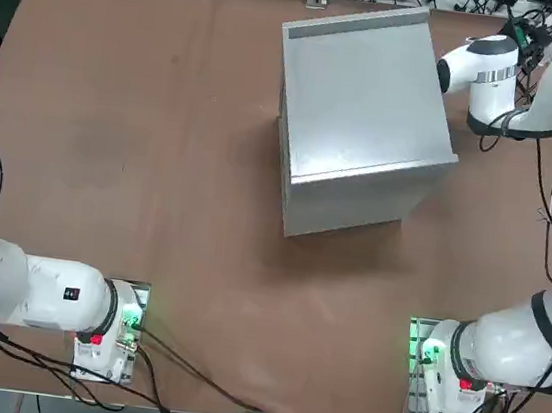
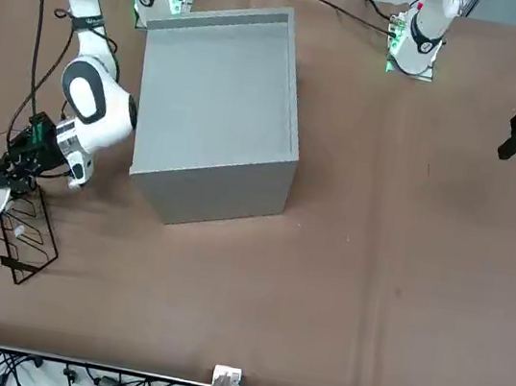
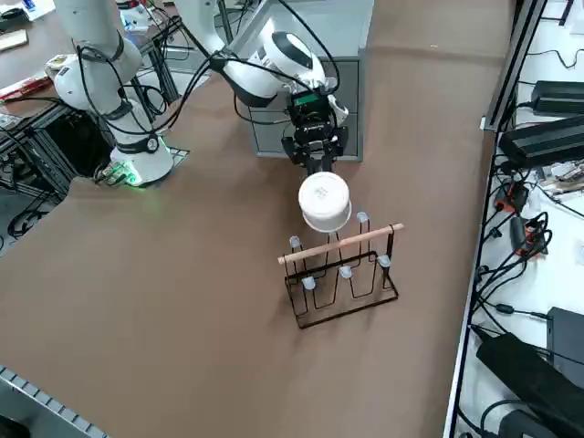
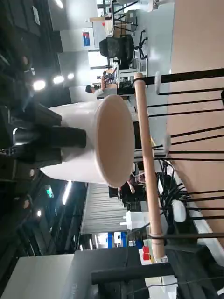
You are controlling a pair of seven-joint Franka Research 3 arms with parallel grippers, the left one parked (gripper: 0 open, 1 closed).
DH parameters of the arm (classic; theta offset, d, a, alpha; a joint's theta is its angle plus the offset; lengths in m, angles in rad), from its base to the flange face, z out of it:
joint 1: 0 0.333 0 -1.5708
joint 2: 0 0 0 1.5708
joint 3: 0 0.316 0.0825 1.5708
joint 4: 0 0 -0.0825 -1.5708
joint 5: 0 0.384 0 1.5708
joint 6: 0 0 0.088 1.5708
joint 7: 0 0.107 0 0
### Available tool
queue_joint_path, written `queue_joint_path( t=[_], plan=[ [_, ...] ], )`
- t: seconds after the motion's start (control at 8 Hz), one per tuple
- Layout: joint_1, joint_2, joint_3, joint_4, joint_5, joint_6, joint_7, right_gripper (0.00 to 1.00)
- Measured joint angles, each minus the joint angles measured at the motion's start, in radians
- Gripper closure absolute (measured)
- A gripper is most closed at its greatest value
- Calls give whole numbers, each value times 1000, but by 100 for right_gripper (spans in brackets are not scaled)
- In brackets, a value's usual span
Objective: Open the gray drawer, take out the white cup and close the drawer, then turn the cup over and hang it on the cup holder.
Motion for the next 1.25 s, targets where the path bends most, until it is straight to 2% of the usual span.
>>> queue_joint_path(
  t=[0.62, 1.25],
  plan=[
    [-26, 26, 29, 2, -36, 5, -6, 81],
    [-57, 47, 33, 3, -53, 10, 0, 81]
  ],
)
